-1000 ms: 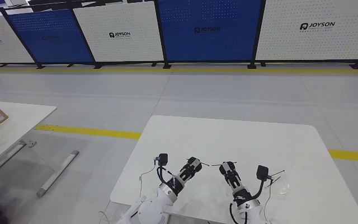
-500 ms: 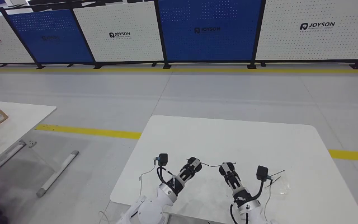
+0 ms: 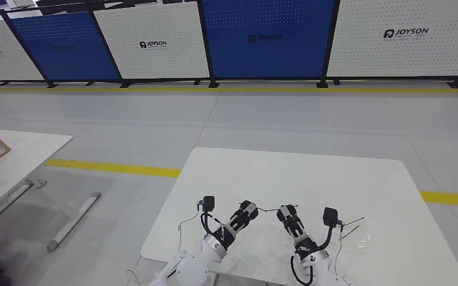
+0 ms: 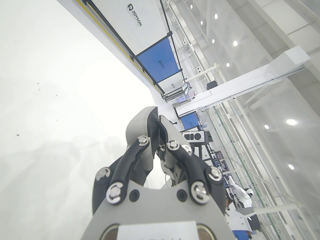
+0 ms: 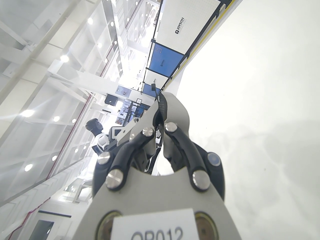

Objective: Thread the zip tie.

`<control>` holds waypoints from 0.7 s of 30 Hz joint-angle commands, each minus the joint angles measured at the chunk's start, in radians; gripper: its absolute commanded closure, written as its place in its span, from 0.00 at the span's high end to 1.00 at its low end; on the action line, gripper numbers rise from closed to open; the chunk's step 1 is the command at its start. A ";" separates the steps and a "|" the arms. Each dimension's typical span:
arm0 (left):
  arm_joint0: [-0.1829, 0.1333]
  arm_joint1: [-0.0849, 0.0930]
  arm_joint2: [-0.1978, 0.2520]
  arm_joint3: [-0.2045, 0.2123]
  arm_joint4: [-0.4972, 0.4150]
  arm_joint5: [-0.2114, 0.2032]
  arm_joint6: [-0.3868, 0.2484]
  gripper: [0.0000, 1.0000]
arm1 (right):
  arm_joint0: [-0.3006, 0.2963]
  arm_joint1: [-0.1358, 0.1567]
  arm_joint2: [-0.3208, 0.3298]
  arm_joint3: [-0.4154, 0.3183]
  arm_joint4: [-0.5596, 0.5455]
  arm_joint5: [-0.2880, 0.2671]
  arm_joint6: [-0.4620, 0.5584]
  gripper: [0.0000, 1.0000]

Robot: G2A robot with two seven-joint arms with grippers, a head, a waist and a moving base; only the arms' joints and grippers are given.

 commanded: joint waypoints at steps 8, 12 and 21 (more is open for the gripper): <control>0.000 0.000 0.000 0.000 0.000 0.000 0.000 0.00 | -0.028 -0.006 0.016 -0.018 -0.023 -0.021 -0.011 0.00; 0.000 0.000 0.000 0.000 0.000 0.000 0.000 0.00 | -0.038 -0.007 0.026 -0.022 -0.026 -0.030 -0.010 0.00; 0.000 0.000 0.000 0.000 0.000 0.000 0.000 0.00 | -0.043 -0.015 0.036 -0.020 -0.032 -0.032 0.001 0.00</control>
